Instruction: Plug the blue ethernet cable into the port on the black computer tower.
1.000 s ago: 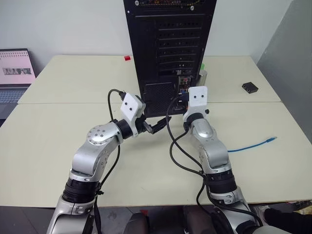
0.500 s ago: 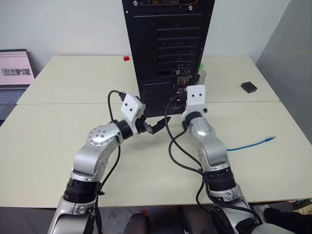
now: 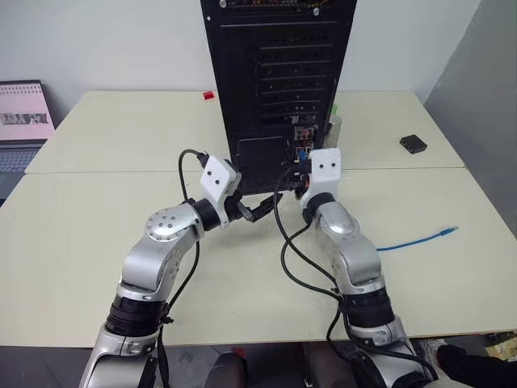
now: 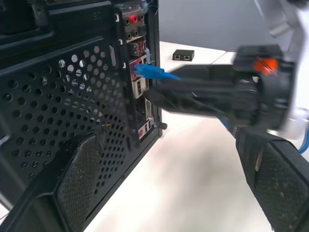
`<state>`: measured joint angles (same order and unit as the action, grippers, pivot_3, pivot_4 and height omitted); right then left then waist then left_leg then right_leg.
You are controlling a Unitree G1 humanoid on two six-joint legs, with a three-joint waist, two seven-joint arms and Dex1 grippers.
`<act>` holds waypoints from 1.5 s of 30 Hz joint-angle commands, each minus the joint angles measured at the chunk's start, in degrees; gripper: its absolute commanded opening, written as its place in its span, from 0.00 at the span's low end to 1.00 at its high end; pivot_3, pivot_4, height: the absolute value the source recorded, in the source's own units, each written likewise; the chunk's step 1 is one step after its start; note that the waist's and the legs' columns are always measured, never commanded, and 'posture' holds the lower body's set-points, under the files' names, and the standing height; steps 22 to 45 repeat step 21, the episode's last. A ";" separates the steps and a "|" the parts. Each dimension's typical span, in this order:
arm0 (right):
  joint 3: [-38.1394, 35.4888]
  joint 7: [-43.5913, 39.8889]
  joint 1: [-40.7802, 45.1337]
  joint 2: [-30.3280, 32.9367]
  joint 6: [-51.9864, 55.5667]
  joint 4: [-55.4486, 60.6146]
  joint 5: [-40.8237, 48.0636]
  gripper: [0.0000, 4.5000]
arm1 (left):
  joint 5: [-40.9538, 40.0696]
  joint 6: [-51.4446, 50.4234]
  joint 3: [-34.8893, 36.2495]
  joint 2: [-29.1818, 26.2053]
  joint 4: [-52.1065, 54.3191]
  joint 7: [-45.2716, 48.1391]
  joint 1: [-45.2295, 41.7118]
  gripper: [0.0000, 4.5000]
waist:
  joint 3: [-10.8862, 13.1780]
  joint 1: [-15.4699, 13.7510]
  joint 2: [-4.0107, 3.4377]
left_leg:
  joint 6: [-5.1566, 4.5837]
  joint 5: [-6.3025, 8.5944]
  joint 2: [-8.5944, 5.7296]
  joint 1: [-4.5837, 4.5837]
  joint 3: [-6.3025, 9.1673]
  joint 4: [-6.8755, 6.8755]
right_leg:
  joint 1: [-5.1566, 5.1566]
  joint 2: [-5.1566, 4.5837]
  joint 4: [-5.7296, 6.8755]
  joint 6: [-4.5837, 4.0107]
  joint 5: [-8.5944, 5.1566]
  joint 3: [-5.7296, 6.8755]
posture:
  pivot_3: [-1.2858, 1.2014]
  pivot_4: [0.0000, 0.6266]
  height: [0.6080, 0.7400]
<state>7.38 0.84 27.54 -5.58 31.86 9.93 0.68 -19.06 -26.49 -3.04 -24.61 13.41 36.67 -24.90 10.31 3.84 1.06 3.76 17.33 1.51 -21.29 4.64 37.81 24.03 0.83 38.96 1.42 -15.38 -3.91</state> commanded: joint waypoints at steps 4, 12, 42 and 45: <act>0.69 -8.68 -3.79 8.24 7.29 15.84 2.92 0.79 | 2.27 -0.42 0.91 -4.28 -2.64 1.24 -2.38 1.00 | 0.00 -0.24 -0.01 | 0.00 0.00 0.04 -0.10 0.06 0.04 | 0.10 0.06 0.04 0.00 0.01 0.07 | 0.52 0.24 1.00; -8.16 -26.62 -6.41 26.92 12.14 27.22 14.86 1.00 | 0.82 -0.36 2.08 -9.48 -5.99 7.27 -5.90 1.00 | 0.05 -0.72 0.00 | -0.02 0.01 -0.02 -0.18 0.10 0.07 | 0.08 0.05 -0.04 0.02 0.00 0.15 | 0.52 0.24 1.00; -14.16 -31.49 -4.81 36.19 13.80 27.32 21.00 1.00 | -0.80 -0.87 2.41 -10.72 -7.95 12.18 -9.51 1.00 | 0.13 -0.74 0.04 | -0.03 0.00 -0.01 -0.17 0.10 0.09 | 0.08 0.09 0.01 0.01 0.00 0.17 | 0.52 0.24 1.00; -14.16 -31.49 -4.81 36.19 13.80 27.32 21.00 1.00 | -0.80 -0.87 2.41 -10.72 -7.95 12.18 -9.51 1.00 | 0.13 -0.74 0.04 | -0.03 0.00 -0.01 -0.17 0.10 0.09 | 0.08 0.09 0.01 0.01 0.00 0.17 | 0.52 0.24 1.00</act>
